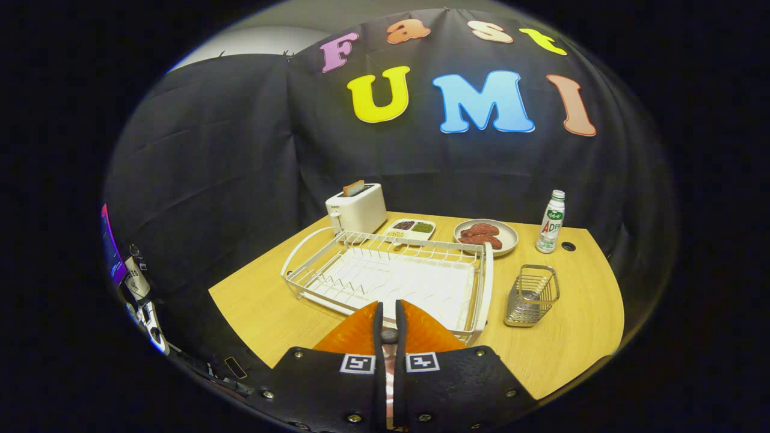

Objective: Take the plate from the dish rack, then take the spoon from the basket and place it into the plate.

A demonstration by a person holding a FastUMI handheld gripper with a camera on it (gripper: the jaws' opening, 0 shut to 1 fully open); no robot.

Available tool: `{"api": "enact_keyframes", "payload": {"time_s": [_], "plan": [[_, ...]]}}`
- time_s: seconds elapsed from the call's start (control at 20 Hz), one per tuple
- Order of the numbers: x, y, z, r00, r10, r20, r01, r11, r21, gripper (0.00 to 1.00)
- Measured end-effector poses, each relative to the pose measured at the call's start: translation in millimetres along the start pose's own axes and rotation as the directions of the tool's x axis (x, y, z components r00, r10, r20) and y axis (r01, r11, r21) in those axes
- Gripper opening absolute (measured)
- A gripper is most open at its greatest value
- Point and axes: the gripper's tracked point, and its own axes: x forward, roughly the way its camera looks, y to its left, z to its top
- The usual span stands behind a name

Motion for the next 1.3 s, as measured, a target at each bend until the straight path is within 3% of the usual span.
{"api": "enact_keyframes", "payload": {"time_s": [0.3,0.55,0.85,1.3], "plan": [[27.2,23.0,-20.5,0.997,0.066,-0.046,-0.068,0.997,-0.032,0.05],[30.7,25.6,-33.1,0.994,0.075,-0.077,-0.079,0.995,-0.060,0.06],[27.6,12.1,-29.7,0.996,0.031,-0.088,-0.035,0.998,-0.046,0.12],[-7.9,-39.5,69.1,0.987,-0.095,0.127,0.094,0.995,0.013,0.19]]}}
